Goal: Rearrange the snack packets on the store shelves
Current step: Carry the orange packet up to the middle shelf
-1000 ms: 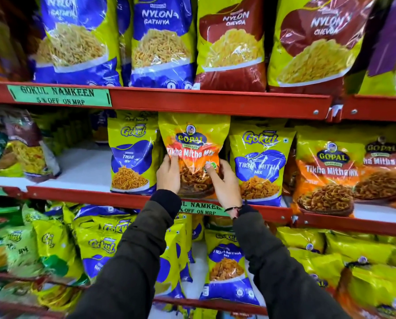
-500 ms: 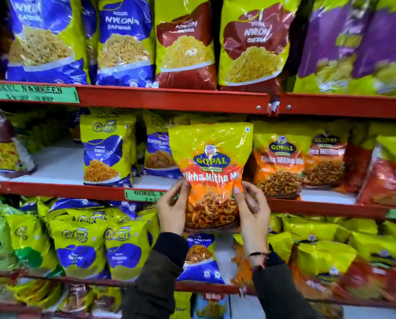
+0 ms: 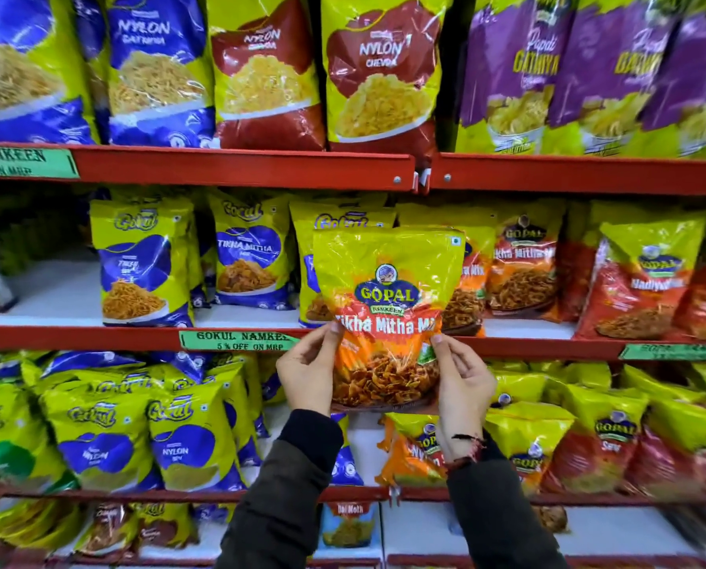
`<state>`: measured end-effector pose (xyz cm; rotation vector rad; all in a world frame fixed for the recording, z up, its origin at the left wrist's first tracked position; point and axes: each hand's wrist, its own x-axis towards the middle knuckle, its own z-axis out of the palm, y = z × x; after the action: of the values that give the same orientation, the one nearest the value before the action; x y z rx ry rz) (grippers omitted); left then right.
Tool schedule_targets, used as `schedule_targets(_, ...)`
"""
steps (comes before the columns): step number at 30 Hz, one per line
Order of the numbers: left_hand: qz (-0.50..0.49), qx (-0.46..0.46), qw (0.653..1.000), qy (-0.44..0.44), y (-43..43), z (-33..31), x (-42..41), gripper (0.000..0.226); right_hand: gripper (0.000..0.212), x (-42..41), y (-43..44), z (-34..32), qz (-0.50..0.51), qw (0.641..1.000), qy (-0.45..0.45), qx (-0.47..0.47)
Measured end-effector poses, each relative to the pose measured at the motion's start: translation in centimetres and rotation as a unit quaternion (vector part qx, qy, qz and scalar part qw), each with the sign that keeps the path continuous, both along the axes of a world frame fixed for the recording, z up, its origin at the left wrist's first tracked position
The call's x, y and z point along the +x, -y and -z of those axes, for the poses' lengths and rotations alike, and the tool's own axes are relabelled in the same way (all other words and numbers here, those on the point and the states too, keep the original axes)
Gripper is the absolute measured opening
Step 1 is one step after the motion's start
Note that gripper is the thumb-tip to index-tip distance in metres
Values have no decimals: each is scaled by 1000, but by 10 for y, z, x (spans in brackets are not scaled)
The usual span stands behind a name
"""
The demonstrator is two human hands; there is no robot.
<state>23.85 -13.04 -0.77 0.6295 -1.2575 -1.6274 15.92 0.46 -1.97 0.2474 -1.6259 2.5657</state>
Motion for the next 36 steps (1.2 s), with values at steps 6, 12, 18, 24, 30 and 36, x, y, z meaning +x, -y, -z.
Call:
schedule_targets(6,17,148,985,-86,1,-5,-1,12,12,-6,-1,-10,-22,997,38,-69)
schedule_targets(12,60,186,977,-88,5,-7,-2,6,15,-10,4,-6,-40,988,93,-113)
schedule_targets(18,75,192,975,-84,13,-5,-8,19,11,-11,9,-6,-46,986,94,-131)
schedule_targets(24,99,201,972,-76,10,-5,-22,23,12,-23,4,-1,-5,989,83,-122)
schedule_targets(30,112,201,970,-78,-18,-6,-62,18,11,-65,-23,4,14,988,84,-129)
schedule_targets(36,123,174,974,-73,-68,-3,-120,13,12,-117,-81,-7,21,990,72,-118)
